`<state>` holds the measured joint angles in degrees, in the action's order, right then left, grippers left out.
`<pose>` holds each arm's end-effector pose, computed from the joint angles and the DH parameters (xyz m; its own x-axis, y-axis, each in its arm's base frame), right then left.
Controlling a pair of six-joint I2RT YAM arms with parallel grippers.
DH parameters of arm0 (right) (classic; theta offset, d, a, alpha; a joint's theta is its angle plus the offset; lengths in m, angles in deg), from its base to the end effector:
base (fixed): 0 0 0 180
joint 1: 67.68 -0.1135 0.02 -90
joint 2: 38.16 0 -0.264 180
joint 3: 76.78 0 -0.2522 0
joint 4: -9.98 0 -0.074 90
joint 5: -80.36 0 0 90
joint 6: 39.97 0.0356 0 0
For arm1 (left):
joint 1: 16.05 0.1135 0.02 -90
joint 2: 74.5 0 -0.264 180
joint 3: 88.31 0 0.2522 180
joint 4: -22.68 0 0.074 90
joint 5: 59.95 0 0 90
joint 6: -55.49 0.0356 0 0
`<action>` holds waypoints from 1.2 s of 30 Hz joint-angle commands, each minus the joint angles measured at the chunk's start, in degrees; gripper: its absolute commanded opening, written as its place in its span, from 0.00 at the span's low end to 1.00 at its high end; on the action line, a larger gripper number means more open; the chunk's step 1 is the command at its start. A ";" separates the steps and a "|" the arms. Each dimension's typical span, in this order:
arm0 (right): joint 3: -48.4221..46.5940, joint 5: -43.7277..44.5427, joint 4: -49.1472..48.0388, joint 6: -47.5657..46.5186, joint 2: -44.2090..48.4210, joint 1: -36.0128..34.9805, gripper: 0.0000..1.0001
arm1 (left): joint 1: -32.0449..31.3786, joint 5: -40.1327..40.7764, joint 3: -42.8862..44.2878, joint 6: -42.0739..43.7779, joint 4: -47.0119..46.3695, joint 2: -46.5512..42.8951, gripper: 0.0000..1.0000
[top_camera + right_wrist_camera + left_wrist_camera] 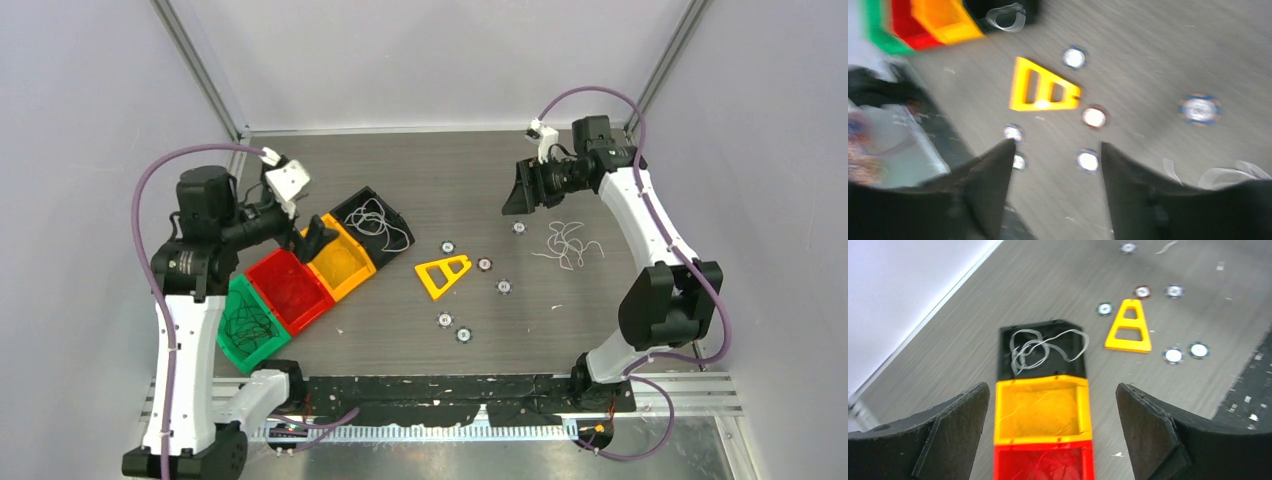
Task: Untangle the cables
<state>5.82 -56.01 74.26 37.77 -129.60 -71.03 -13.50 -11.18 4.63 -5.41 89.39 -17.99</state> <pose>0.3272 0.0450 0.3197 -0.7410 -0.1901 -0.6440 -0.5906 0.6408 0.4904 0.1651 -0.0161 0.4326 -0.1799 0.3581 -0.9162 0.7126 0.6895 0.1296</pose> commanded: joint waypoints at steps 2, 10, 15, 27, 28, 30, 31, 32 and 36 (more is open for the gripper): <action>0.25 27.52 7.91 -9.89 2.15 3.59 1.00 | -10.11 1.57 -2.16 -7.18 -3.87 1.56 1.00; 8.03 41.12 1.75 -12.87 -3.70 13.14 0.95 | -14.25 3.35 -5.99 -10.79 -9.20 1.86 0.99; 6.12 36.11 -0.64 -11.32 -14.08 13.07 0.96 | -14.32 9.21 -7.23 -11.08 -9.99 1.40 0.99; -0.07 23.23 -1.83 -8.86 -17.20 6.68 0.07 | -14.24 12.56 -12.17 -14.38 -12.02 -3.56 0.99; -0.14 21.53 -1.94 -8.89 -16.05 5.07 0.06 | -14.25 11.17 -12.65 -14.57 -12.73 -3.82 1.00; -0.65 15.72 -2.38 -8.42 -12.44 2.35 0.06 | -14.24 7.17 -13.90 -15.15 -15.60 -4.40 1.00; -1.33 11.90 -2.59 -7.79 -10.05 1.09 0.06 | -14.24 5.10 -14.87 -15.66 -18.37 -4.58 1.00; -1.87 7.91 -2.75 -7.53 -9.10 -1.08 0.06 | -14.29 2.65 -15.88 -16.44 -21.13 -4.75 1.00; -6.75 0.83 -2.34 -5.63 -4.69 -7.51 0.06 | -15.24 -5.15 -18.23 -20.20 -31.33 -2.60 1.00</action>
<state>5.69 -41.91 72.86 30.04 -142.19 -73.46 -27.71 -6.85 -12.38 -21.34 71.53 -22.06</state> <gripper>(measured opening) 0.068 0.994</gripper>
